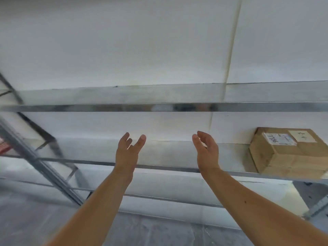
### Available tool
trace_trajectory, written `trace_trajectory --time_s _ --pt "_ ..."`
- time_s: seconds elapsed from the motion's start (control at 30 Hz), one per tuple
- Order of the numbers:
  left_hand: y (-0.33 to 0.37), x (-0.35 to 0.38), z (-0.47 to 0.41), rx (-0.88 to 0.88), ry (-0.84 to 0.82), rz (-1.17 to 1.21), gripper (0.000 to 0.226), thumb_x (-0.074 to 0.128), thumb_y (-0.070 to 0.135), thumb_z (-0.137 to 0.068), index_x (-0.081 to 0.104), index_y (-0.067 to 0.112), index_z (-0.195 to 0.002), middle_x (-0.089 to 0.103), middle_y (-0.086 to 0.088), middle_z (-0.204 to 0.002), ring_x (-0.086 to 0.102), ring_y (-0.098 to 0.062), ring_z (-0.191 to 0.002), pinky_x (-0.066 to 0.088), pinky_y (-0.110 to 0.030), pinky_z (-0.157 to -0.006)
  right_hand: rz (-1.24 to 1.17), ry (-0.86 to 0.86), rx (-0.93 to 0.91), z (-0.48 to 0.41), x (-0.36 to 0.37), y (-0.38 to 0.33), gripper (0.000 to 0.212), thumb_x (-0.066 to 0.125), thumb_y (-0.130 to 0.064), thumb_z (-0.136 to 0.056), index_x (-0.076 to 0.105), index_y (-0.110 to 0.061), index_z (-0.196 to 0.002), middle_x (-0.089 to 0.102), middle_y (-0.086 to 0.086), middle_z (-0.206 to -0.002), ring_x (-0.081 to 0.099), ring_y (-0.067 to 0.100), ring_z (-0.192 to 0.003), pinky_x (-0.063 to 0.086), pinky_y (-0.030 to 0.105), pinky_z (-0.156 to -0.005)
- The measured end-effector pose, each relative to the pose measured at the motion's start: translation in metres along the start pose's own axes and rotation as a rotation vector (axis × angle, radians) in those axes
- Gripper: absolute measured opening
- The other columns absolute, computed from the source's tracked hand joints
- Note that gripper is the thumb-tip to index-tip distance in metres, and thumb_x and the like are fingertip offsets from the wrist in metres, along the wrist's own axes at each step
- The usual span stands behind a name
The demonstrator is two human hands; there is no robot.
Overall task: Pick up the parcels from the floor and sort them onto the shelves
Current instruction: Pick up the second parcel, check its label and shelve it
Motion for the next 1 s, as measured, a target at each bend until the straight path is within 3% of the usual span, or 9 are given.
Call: trace_trajectory --time_s 0.2,0.4,0.53,0.77,0.9,1.0 --pt "0.023 -0.111 0.037 0.080 0.144 -0.057 0.087 0.076 0.051 -0.093 0.031 0.035 -0.166 0.037 0.005 -0.172 0.035 -0.022 -0.158 0.029 -0.050 -0.124 -0.092 -0.204 0.004 0.065 0.108 -0.021 0.028 0.068 -0.044 -0.102 0.063 -0.037 -0.129 0.059 -0.006 -0.154 0.049 0.017 -0.146 0.036 0.030 -0.113" --pt "0.045 -0.196 0.066 0.146 0.301 -0.113 0.088 0.074 0.053 -0.094 0.029 0.035 -0.167 0.036 0.001 -0.172 0.038 -0.023 -0.157 0.034 -0.051 -0.126 -0.177 -0.411 0.040 0.123 0.205 -0.040 0.030 0.070 -0.043 -0.101 0.063 -0.040 -0.130 0.055 -0.015 -0.145 0.047 0.012 -0.144 0.036 0.036 -0.123" --pt "0.049 -0.245 0.082 0.147 0.414 -0.091 0.087 0.072 0.055 -0.094 0.031 0.032 -0.167 0.040 -0.001 -0.170 0.042 -0.024 -0.153 0.034 -0.052 -0.124 -0.183 -0.554 0.028 0.159 0.263 -0.057 0.041 0.066 -0.046 -0.103 0.061 -0.033 -0.142 0.055 -0.017 -0.145 0.048 0.011 -0.141 0.037 0.037 -0.122" --pt "0.064 -0.294 0.095 0.154 0.579 -0.005 0.086 0.071 0.057 -0.095 0.031 0.034 -0.167 0.036 0.001 -0.172 0.040 -0.024 -0.155 0.033 -0.050 -0.123 -0.199 -0.787 -0.007 0.196 0.343 -0.092 0.047 0.060 -0.052 -0.104 0.057 -0.035 -0.148 0.054 -0.010 -0.159 0.049 0.017 -0.147 0.038 0.049 -0.126" --pt "0.078 -0.315 0.092 0.184 0.676 -0.021 0.082 0.068 0.059 -0.096 0.032 0.036 -0.166 0.038 0.004 -0.171 0.038 -0.023 -0.156 0.032 -0.052 -0.125 -0.196 -0.914 -0.063 0.202 0.379 -0.112 0.059 0.058 -0.058 -0.100 0.054 -0.032 -0.152 0.053 -0.008 -0.158 0.049 0.017 -0.146 0.037 0.048 -0.126" --pt "0.087 -0.330 0.088 0.214 0.750 -0.023 0.079 0.066 0.057 -0.098 0.033 0.033 -0.166 0.040 0.002 -0.170 0.040 -0.022 -0.155 0.032 -0.049 -0.125 -0.194 -1.005 -0.085 0.204 0.404 -0.122 0.054 0.058 -0.051 -0.105 0.053 -0.030 -0.154 0.054 -0.009 -0.151 0.050 0.016 -0.141 0.040 0.039 -0.120"
Point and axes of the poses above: each hand's wrist, its own z-axis away from the middle knuckle, its own x-axis out of the palm, y = z × x, the point moved 6 cm from there along -z, towards the middle knuckle
